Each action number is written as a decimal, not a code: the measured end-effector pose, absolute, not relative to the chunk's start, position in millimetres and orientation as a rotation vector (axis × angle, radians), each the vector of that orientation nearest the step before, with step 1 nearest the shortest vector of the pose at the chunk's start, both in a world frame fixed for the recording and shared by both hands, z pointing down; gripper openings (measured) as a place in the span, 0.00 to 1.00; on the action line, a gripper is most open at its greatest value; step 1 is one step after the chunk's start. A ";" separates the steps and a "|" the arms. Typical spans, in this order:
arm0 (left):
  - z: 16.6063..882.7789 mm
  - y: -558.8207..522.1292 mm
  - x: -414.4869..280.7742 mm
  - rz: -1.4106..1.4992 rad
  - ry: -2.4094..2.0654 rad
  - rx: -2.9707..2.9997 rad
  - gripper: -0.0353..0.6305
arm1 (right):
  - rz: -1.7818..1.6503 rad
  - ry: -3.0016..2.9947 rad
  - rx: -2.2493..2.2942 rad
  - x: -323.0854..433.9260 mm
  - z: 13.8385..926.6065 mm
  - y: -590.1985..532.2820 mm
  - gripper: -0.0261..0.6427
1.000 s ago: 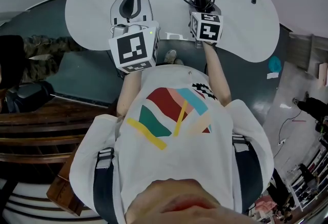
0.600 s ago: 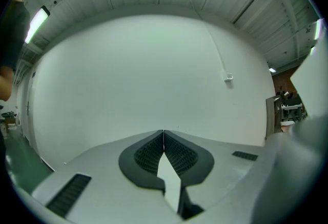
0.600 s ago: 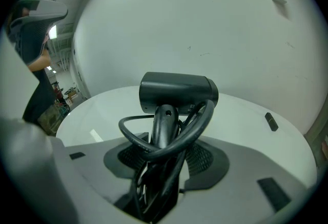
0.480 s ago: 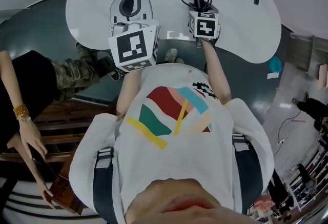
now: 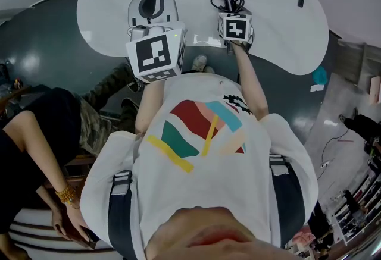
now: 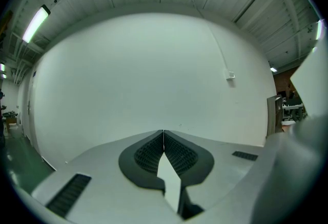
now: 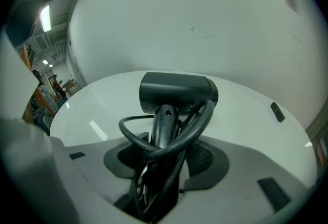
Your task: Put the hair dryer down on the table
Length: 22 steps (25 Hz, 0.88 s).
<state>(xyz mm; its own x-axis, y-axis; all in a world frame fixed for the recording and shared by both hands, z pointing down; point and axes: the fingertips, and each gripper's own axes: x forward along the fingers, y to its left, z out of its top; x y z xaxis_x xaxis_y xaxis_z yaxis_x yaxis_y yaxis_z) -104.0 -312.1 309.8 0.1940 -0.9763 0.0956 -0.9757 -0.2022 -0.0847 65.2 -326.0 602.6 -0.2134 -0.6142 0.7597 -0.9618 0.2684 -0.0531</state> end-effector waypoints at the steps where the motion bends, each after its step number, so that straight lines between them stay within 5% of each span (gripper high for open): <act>1: 309.8 -312.4 -105.6 -0.201 1.983 -2.423 0.08 | 0.718 -1.914 1.417 63.9 604.5 -326.2 0.37; 22: 316.8 -326.5 -106.3 -0.197 1.989 -2.437 0.08 | 0.722 -1.861 1.395 62.9 621.2 -336.3 0.37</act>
